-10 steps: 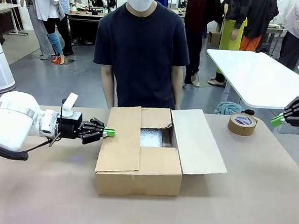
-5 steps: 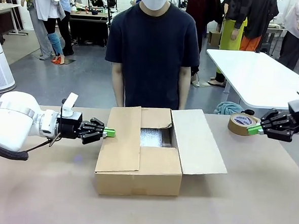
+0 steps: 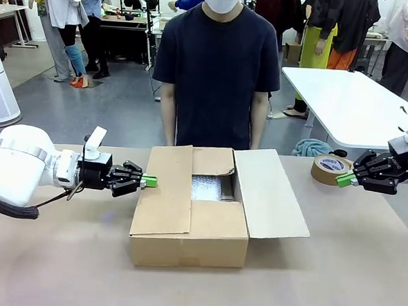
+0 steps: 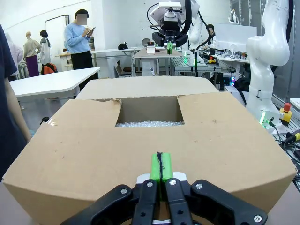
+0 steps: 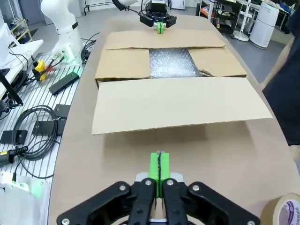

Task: Wrap the clocks to prevent damage.
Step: Push the left (or right) flap of the Package Box to close it, then after the human seals the box with tape, release both hands from the side flaps of the Package Box.

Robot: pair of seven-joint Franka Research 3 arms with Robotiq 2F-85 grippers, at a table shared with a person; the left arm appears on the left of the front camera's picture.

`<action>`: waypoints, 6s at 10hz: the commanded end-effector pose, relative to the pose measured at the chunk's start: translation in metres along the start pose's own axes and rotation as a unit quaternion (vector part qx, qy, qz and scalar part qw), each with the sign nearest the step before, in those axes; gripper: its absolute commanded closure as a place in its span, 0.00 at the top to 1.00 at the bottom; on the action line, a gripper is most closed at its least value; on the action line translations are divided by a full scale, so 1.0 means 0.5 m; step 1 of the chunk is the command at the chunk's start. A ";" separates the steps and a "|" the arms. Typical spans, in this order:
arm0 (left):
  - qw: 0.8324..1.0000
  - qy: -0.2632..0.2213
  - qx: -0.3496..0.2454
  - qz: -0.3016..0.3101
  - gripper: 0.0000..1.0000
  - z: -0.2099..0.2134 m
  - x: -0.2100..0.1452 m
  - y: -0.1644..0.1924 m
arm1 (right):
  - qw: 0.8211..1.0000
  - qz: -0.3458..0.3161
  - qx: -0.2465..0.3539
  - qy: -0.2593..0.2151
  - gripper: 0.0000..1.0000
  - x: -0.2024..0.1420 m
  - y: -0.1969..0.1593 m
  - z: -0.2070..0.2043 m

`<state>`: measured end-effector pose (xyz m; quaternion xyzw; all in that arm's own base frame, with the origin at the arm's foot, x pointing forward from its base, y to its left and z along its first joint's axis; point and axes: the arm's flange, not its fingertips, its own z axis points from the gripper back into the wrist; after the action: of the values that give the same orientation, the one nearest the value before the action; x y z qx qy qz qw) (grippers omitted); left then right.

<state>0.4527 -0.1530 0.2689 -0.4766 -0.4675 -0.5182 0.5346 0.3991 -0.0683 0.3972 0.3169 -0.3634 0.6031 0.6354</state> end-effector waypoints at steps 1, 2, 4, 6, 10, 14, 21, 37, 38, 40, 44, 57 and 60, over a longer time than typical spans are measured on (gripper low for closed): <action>1.000 0.006 0.003 0.001 0.00 -0.001 -0.006 -0.001 | 1.000 -0.001 -0.004 -0.015 0.01 -0.006 0.001 -0.007; 1.000 0.006 0.003 0.001 0.00 -0.001 -0.006 -0.001 | 1.000 -0.001 -0.004 -0.015 0.01 -0.006 0.001 -0.007; 1.000 0.006 0.003 0.001 0.00 -0.001 -0.006 -0.001 | 0.998 0.032 0.000 -0.056 0.01 -0.027 -0.002 -0.024; 1.000 0.006 0.003 0.001 0.00 -0.001 -0.006 -0.001 | 0.996 0.031 0.023 -0.083 0.01 -0.072 -0.020 -0.081; 1.000 0.006 0.003 0.001 0.00 -0.001 -0.006 -0.001 | 0.996 0.018 0.047 -0.077 0.01 -0.127 -0.049 -0.184; 1.000 0.006 0.003 0.001 0.00 -0.001 -0.006 -0.001 | 0.990 0.015 0.070 -0.124 0.01 -0.117 -0.055 -0.255; 1.000 0.006 0.003 0.001 0.00 -0.001 -0.006 -0.001 | 0.948 -0.005 0.049 -0.315 0.01 -0.050 -0.060 -0.313; 1.000 0.006 0.003 0.001 0.00 -0.001 -0.006 -0.001 | 0.960 -0.033 0.083 -0.265 0.01 -0.026 -0.065 -0.508; 1.000 0.006 0.003 0.001 0.00 -0.001 -0.006 -0.001 | 0.960 -0.033 0.083 -0.265 0.01 -0.026 -0.065 -0.508; 1.000 0.006 0.003 0.001 0.00 -0.001 -0.006 -0.001 | 0.960 -0.033 0.083 -0.265 0.01 -0.026 -0.065 -0.508; 1.000 0.006 0.003 0.001 0.00 -0.001 -0.006 -0.001 | 0.960 -0.033 0.083 -0.265 0.01 -0.026 -0.065 -0.508; 1.000 0.006 0.003 0.001 0.00 -0.001 -0.006 -0.001 | 0.960 -0.033 0.083 -0.265 0.01 -0.026 -0.065 -0.508; 1.000 0.006 0.003 0.001 0.00 -0.001 -0.006 -0.001 | 0.960 -0.033 0.083 -0.265 0.01 -0.026 -0.065 -0.508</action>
<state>0.4528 -0.1533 0.2691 -0.4767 -0.4677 -0.5184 0.5341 0.4517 0.1367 0.2539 0.5283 -0.4593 0.5088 0.5010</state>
